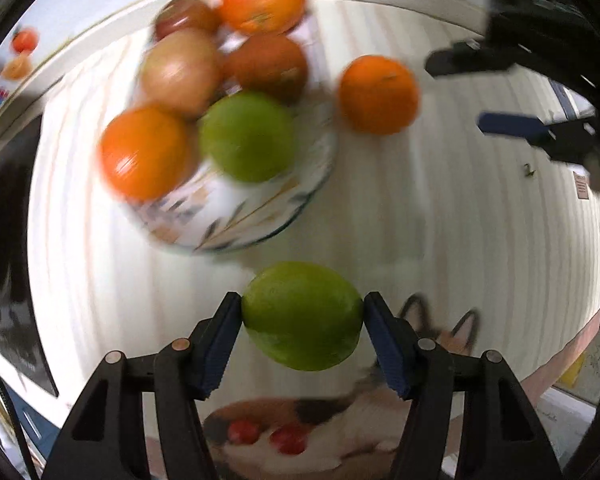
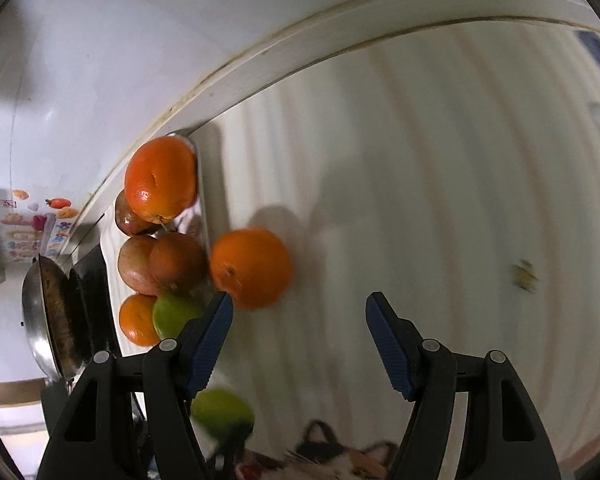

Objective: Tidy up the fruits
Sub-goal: 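Grasp the green apple with the left tool while the right tool grasps the orange, then carry the green apple and orange onto the plate and open both tools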

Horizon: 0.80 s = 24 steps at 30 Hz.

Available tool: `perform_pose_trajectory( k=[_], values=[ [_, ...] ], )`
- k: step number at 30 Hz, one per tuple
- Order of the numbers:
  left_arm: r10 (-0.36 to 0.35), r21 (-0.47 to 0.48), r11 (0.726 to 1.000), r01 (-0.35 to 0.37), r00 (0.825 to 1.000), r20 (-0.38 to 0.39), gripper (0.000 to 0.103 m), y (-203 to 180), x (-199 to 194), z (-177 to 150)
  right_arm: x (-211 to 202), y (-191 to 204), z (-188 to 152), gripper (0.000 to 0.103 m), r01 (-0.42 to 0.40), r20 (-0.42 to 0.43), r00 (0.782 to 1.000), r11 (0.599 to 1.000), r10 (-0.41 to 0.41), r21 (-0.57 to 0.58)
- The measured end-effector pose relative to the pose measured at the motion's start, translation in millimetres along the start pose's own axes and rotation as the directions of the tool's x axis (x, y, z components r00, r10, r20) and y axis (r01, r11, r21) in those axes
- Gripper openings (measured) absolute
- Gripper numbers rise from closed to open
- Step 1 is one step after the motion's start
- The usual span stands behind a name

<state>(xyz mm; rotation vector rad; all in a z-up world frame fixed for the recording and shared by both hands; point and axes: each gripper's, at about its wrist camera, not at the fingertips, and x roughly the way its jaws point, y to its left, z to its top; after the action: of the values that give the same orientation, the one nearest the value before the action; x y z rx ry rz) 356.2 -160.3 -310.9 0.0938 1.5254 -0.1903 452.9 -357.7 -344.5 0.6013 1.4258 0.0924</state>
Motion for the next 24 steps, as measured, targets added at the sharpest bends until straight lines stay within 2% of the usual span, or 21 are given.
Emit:
perform_pose_trajectory(
  k=[6,7,10,13,18,20,22,24],
  values=[
    [0.015,-0.103,0.995,-0.018,0.999,-0.036,0.060,42,10,-14,58,28,17,0.070,-0.030,-0.082,0.996,1.000,0.030,-0.002],
    [0.010,-0.117,0.993,-0.015,0.999,-0.037,0.060,46,12,-14,63,31,16,0.067,-0.017,-0.086,0.996,1.000,0.017,-0.009],
    [0.003,-0.149,0.989,-0.008,0.999,-0.033,0.060,59,14,-15,64,40,9,0.066,0.017,-0.063,0.998,0.998,-0.020,-0.059],
    [-0.013,-0.173,0.985,0.007,0.999,-0.032,0.060,73,16,-19,59,44,-13,0.066,0.048,-0.087,0.994,0.991,-0.059,-0.124],
    [-0.026,-0.181,0.983,0.020,0.999,-0.029,0.060,85,17,-30,55,50,-72,0.066,0.074,-0.172,0.978,0.970,-0.116,-0.230],
    [-0.037,-0.181,0.983,0.031,0.999,-0.028,0.060,107,22,-22,59,51,-95,0.066,0.070,-0.207,0.971,0.966,-0.123,-0.249],
    [-0.035,-0.175,0.984,0.029,0.999,-0.027,0.060,109,23,-23,62,51,-114,0.066,0.093,-0.209,0.966,0.957,-0.154,-0.274],
    [-0.023,-0.158,0.987,0.019,0.999,-0.023,0.061,103,25,-19,62,53,-125,0.066,0.115,-0.177,0.969,0.951,-0.171,-0.287]
  ],
)
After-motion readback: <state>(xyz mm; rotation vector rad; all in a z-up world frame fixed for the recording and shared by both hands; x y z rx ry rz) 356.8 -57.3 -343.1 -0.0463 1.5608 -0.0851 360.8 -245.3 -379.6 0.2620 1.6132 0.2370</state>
